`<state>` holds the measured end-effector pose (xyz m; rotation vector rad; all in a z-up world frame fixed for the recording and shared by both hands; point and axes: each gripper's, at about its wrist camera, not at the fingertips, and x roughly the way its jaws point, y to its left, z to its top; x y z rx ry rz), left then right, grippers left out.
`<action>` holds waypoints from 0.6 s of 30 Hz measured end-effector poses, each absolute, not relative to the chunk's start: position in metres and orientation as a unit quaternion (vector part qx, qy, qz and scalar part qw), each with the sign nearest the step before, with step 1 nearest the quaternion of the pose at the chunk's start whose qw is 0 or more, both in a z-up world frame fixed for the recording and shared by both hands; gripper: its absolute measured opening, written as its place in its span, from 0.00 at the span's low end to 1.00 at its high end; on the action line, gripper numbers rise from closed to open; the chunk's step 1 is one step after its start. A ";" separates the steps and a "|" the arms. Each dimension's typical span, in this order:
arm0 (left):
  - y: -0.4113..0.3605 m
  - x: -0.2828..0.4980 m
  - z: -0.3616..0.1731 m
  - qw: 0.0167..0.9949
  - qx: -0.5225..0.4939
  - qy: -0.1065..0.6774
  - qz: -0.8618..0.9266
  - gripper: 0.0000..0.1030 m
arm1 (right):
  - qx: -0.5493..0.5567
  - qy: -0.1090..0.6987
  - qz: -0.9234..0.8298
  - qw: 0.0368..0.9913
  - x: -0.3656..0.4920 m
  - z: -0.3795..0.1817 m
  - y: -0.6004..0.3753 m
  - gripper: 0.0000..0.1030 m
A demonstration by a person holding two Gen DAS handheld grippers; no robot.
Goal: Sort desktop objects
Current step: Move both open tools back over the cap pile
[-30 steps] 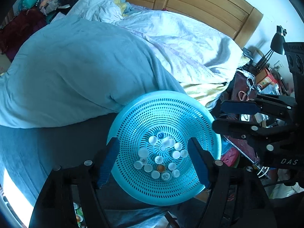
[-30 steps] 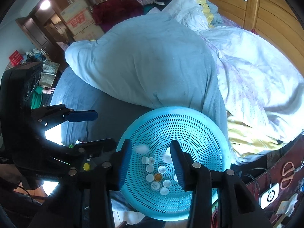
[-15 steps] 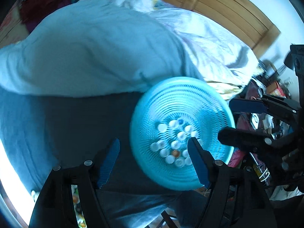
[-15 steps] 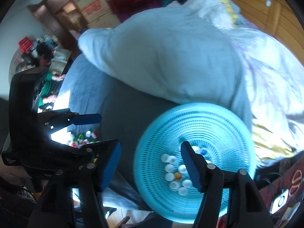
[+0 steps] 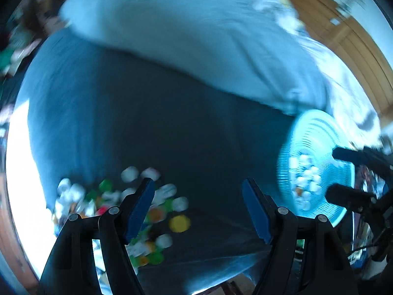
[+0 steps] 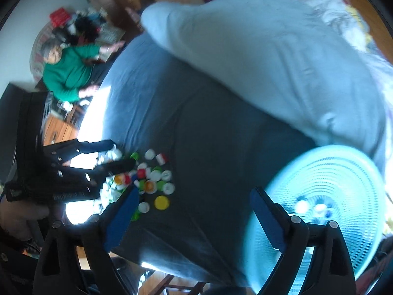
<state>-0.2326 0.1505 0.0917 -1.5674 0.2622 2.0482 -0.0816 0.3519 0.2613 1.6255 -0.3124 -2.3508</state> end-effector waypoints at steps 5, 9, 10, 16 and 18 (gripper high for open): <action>0.089 -0.242 0.052 0.228 -0.580 0.079 0.778 0.66 | 0.578 -0.099 -0.795 0.155 -0.094 0.211 0.309 0.92; 0.065 -0.237 0.016 0.223 -0.574 0.065 0.785 0.66 | 0.580 -0.087 -0.793 0.162 -0.095 0.175 0.283 0.92; 0.062 -0.236 0.009 0.224 -0.571 0.064 0.788 0.66 | 0.578 -0.082 -0.796 0.163 -0.093 0.166 0.278 0.92; 0.064 -0.208 -0.021 0.248 -0.510 0.079 0.820 0.66 | 0.534 -0.059 -0.828 0.161 -0.076 0.118 0.263 0.93; 0.064 -0.199 -0.031 0.256 -0.485 0.089 0.832 0.66 | 0.517 -0.048 -0.840 0.156 -0.071 0.103 0.260 0.93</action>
